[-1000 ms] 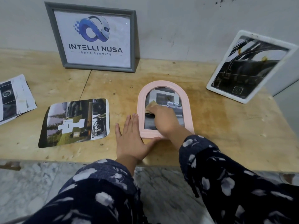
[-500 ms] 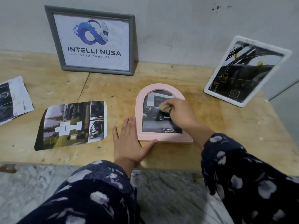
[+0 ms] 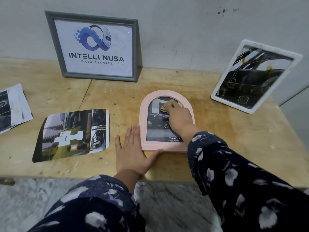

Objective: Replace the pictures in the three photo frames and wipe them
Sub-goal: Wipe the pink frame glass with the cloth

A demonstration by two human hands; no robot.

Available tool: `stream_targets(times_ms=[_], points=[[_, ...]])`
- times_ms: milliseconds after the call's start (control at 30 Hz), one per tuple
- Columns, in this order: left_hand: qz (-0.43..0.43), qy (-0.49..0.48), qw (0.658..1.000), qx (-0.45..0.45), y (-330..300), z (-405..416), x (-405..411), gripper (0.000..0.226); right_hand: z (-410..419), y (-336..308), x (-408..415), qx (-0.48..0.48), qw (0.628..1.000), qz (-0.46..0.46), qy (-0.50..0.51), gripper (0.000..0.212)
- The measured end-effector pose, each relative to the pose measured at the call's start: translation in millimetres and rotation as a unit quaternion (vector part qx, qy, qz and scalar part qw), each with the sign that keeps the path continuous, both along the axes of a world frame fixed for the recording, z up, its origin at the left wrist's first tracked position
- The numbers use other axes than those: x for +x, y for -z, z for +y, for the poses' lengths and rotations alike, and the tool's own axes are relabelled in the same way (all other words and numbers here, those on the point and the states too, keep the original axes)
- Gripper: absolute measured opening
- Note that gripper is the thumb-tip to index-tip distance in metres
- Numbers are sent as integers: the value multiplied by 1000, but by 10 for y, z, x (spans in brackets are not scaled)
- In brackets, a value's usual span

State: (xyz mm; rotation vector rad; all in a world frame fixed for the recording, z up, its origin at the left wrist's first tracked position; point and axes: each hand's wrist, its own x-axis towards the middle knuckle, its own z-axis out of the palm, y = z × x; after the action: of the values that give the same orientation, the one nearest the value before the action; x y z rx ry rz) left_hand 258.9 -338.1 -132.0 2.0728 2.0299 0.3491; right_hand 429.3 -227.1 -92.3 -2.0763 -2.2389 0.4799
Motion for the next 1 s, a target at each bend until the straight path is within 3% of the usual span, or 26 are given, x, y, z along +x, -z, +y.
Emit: stream_targets(times_ms=[200,433,567,700,800,867,1000], points=[[7,-2,1000,1,-8,-4,13,114,-365,-83,-86,-7,996,-90,8,63],[0,-5,1000,1,-5,-4,7,111,-671,-89,-113,-46,994,-95,-10,59],[-10,-8,1000,4,-12,2,9,110,-786,-123,-12,-14,1000,0,-14,50],[-15,-6,1000,9,-13,4,8,109,-520,-312,104,36,976,176,120,50],[-20,-4,1000,13,-15,1,4,109,-157,-393,92,97,969,188,125,54],[-20,-3,1000,16,-5,1,1,109,17,-355,84,83,982,154,72,59],[-22,-6,999,22,-4,5,9,110,24,-240,84,20,997,-80,-14,41]])
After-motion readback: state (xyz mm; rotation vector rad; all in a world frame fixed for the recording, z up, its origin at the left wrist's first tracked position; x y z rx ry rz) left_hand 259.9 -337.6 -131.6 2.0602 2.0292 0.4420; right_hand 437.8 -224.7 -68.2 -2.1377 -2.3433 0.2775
